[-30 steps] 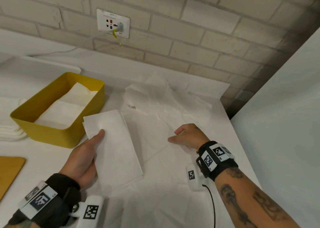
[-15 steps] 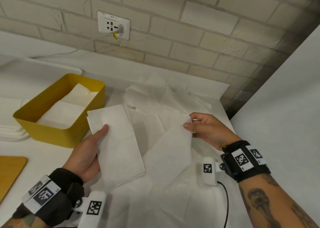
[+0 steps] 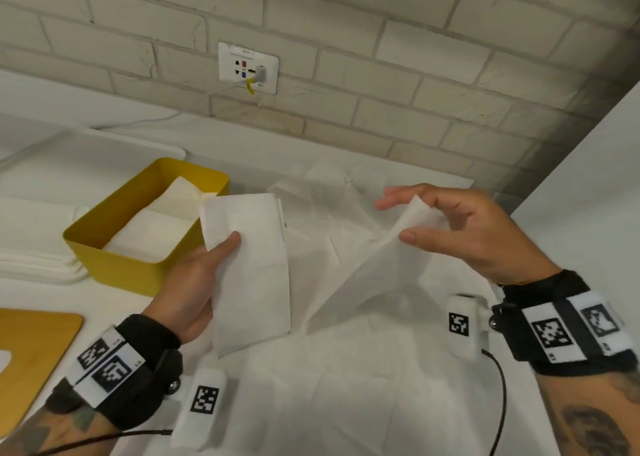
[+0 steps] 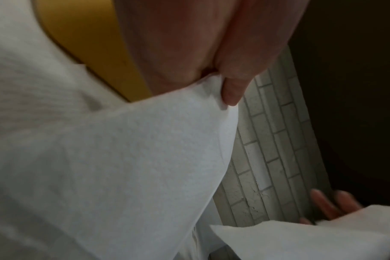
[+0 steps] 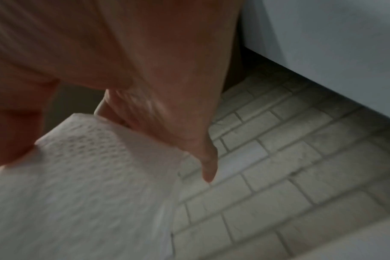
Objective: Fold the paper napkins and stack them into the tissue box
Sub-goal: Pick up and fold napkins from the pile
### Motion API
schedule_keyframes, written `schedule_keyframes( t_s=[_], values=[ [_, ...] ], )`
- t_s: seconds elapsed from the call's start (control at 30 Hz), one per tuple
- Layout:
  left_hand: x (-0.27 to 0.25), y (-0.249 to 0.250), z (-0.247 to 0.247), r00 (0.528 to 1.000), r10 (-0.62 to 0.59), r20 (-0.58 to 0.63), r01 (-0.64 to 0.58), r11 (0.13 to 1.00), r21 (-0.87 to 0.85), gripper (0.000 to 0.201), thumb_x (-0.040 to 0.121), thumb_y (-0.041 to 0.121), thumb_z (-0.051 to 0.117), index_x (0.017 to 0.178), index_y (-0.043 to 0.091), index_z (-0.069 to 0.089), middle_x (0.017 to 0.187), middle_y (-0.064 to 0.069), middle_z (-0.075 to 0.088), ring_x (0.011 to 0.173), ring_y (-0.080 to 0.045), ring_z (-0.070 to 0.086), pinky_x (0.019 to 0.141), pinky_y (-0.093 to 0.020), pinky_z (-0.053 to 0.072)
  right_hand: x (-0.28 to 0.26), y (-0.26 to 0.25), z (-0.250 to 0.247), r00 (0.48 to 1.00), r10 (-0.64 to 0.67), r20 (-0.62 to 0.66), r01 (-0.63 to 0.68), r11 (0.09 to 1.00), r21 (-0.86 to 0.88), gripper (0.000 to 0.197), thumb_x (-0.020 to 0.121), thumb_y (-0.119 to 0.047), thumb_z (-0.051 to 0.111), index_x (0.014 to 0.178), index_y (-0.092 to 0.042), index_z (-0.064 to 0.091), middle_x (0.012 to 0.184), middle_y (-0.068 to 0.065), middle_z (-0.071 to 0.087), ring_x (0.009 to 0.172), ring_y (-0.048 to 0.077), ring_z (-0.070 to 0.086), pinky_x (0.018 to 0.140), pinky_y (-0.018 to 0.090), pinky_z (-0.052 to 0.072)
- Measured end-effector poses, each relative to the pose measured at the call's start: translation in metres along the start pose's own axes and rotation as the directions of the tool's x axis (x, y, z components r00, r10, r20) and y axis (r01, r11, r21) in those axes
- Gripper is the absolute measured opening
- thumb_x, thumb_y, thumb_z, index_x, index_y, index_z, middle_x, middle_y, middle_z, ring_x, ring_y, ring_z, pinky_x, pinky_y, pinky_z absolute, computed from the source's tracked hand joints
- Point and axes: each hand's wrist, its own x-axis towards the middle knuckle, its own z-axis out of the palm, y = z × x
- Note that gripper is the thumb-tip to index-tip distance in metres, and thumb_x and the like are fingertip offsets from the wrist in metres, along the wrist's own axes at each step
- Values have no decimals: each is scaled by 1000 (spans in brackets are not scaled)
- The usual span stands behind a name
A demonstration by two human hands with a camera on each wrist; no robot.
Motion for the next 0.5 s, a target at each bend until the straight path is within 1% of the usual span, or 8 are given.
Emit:
schedule_keyframes(
  t_s=[0.07, 0.1, 0.13, 0.17, 0.23, 0.3, 0.4, 0.5],
  values=[
    [1, 6, 6, 1000, 4, 29, -5, 1000, 31, 27, 102, 30, 55, 121, 17, 68, 113, -6, 78, 103, -24, 74, 89, -42, 55, 3, -29, -5, 999, -6, 50, 1, 995, 95, 21, 76, -20, 77, 88, -3, 74, 105, 9, 77, 106, 26, 71, 91, 33, 57],
    [2, 8, 10, 999, 0, 45, -2, 999, 39, 29, 102, 30, 55, 124, 16, 67, 116, -6, 77, 107, -26, 73, 92, -42, 55, 7, -41, -6, 998, -14, 66, 4, 989, 146, 16, 73, -21, 79, 83, -9, 75, 96, 15, 77, 96, 34, 72, 87, 38, 59],
    [2, 8, 13, 998, -6, 63, 2, 999, 49, 31, 102, 30, 55, 127, 16, 66, 118, -6, 76, 109, -26, 72, 92, -42, 55, 12, -50, -5, 997, -16, 78, 0, 980, 200, 12, 69, -22, 80, 78, -15, 76, 90, 17, 76, 89, 36, 73, 84, 38, 60],
    [2, 8, 17, 996, -12, 84, 8, 998, 59, 32, 102, 30, 54, 129, 16, 66, 119, -6, 76, 109, -26, 72, 91, -41, 56, 19, -55, -3, 996, -7, 89, -15, 968, 251, 11, 66, -23, 81, 76, -18, 76, 85, 14, 77, 83, 31, 75, 79, 33, 62],
    [1, 5, 24, 990, -37, 134, 27, 997, 71, 32, 103, 30, 53, 128, 14, 66, 119, -9, 75, 106, -28, 73, 90, -42, 57, 35, -54, 7, 993, 29, 114, -62, 952, 299, 15, 65, -20, 80, 78, -14, 73, 77, 3, 75, 72, 15, 73, 68, 24, 60],
    [-2, -1, 31, 980, -91, 176, 84, 995, 50, 35, 103, 32, 52, 128, 11, 66, 120, -13, 75, 109, -32, 72, 97, -46, 54, 52, -41, 23, 981, 115, 156, -154, 950, 270, 15, 70, -15, 79, 82, -11, 71, 76, 0, 75, 67, 11, 70, 65, 22, 58],
    [-7, -10, 37, 947, -170, 271, 183, 983, -22, 42, 103, 35, 50, 135, 10, 62, 128, -15, 71, 120, -35, 67, 107, -49, 48, 67, -11, 46, 930, 265, 254, -313, 935, 168, 8, 83, -8, 78, 87, -13, 73, 82, 1, 76, 71, 13, 71, 67, 24, 59],
    [-10, -16, 35, 931, -200, 304, 227, 972, -57, 42, 101, 34, 54, 132, 8, 64, 127, -15, 71, 118, -34, 68, 105, -47, 49, 71, 14, 63, 889, 371, 267, -410, 906, 107, 9, 86, -9, 78, 90, -16, 74, 89, 5, 78, 77, 15, 72, 74, 28, 58]
  ],
)
